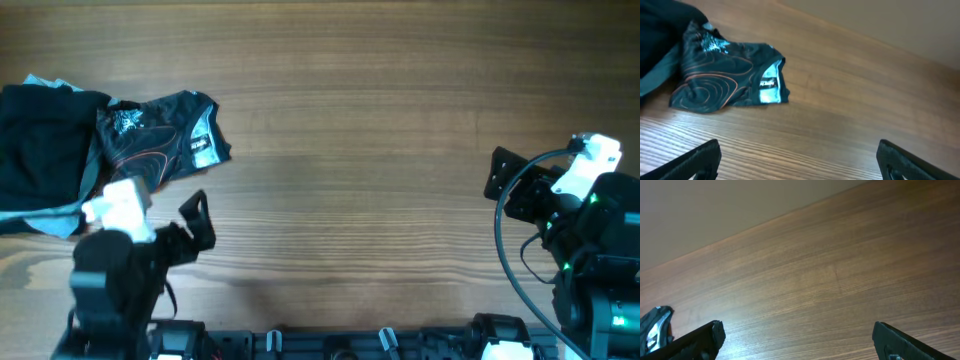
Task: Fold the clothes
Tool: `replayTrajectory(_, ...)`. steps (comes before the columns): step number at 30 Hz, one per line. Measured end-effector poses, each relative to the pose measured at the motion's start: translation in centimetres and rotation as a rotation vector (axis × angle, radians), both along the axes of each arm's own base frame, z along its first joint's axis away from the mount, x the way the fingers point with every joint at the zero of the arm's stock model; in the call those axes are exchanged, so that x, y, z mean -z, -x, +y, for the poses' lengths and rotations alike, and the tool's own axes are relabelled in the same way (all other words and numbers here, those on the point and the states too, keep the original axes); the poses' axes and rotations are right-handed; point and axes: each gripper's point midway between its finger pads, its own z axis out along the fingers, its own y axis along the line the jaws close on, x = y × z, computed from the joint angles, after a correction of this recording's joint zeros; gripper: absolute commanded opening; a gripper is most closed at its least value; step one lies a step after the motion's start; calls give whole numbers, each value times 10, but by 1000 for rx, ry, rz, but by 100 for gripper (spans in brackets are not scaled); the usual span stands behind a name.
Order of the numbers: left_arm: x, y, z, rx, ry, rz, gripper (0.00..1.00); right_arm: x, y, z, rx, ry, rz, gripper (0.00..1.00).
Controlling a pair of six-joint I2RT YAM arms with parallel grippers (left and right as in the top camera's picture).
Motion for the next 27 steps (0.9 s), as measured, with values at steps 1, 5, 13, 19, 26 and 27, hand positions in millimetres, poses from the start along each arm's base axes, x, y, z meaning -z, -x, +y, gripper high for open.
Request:
replayTrajectory(1, 1, 8, 1, -1, 3, 1, 100, 0, -1, 0, 0, 0, 1, 100)
replayTrajectory(5, 19, 30, 2, -5, 1, 76, 100, 10, -8, -1, 0, -5, 43, 100)
replayTrajectory(13, 31, 38, 3, -6, -2, 136, 100, 48, -29, -6, 14, -10, 185, 100)
replayTrajectory(19, 31, 39, 3, -6, -3, 139, 100, 34, -26, 12, -73, 62, -263, 100)
replayTrajectory(26, 32, 39, 3, -8, -4, 142, 100, 74, 5, 18, -93, 139, -642, 100)
replayTrajectory(27, 32, 39, 3, -8, -4, 142, 100, 92, 3, 18, -105, 155, -604, 100)
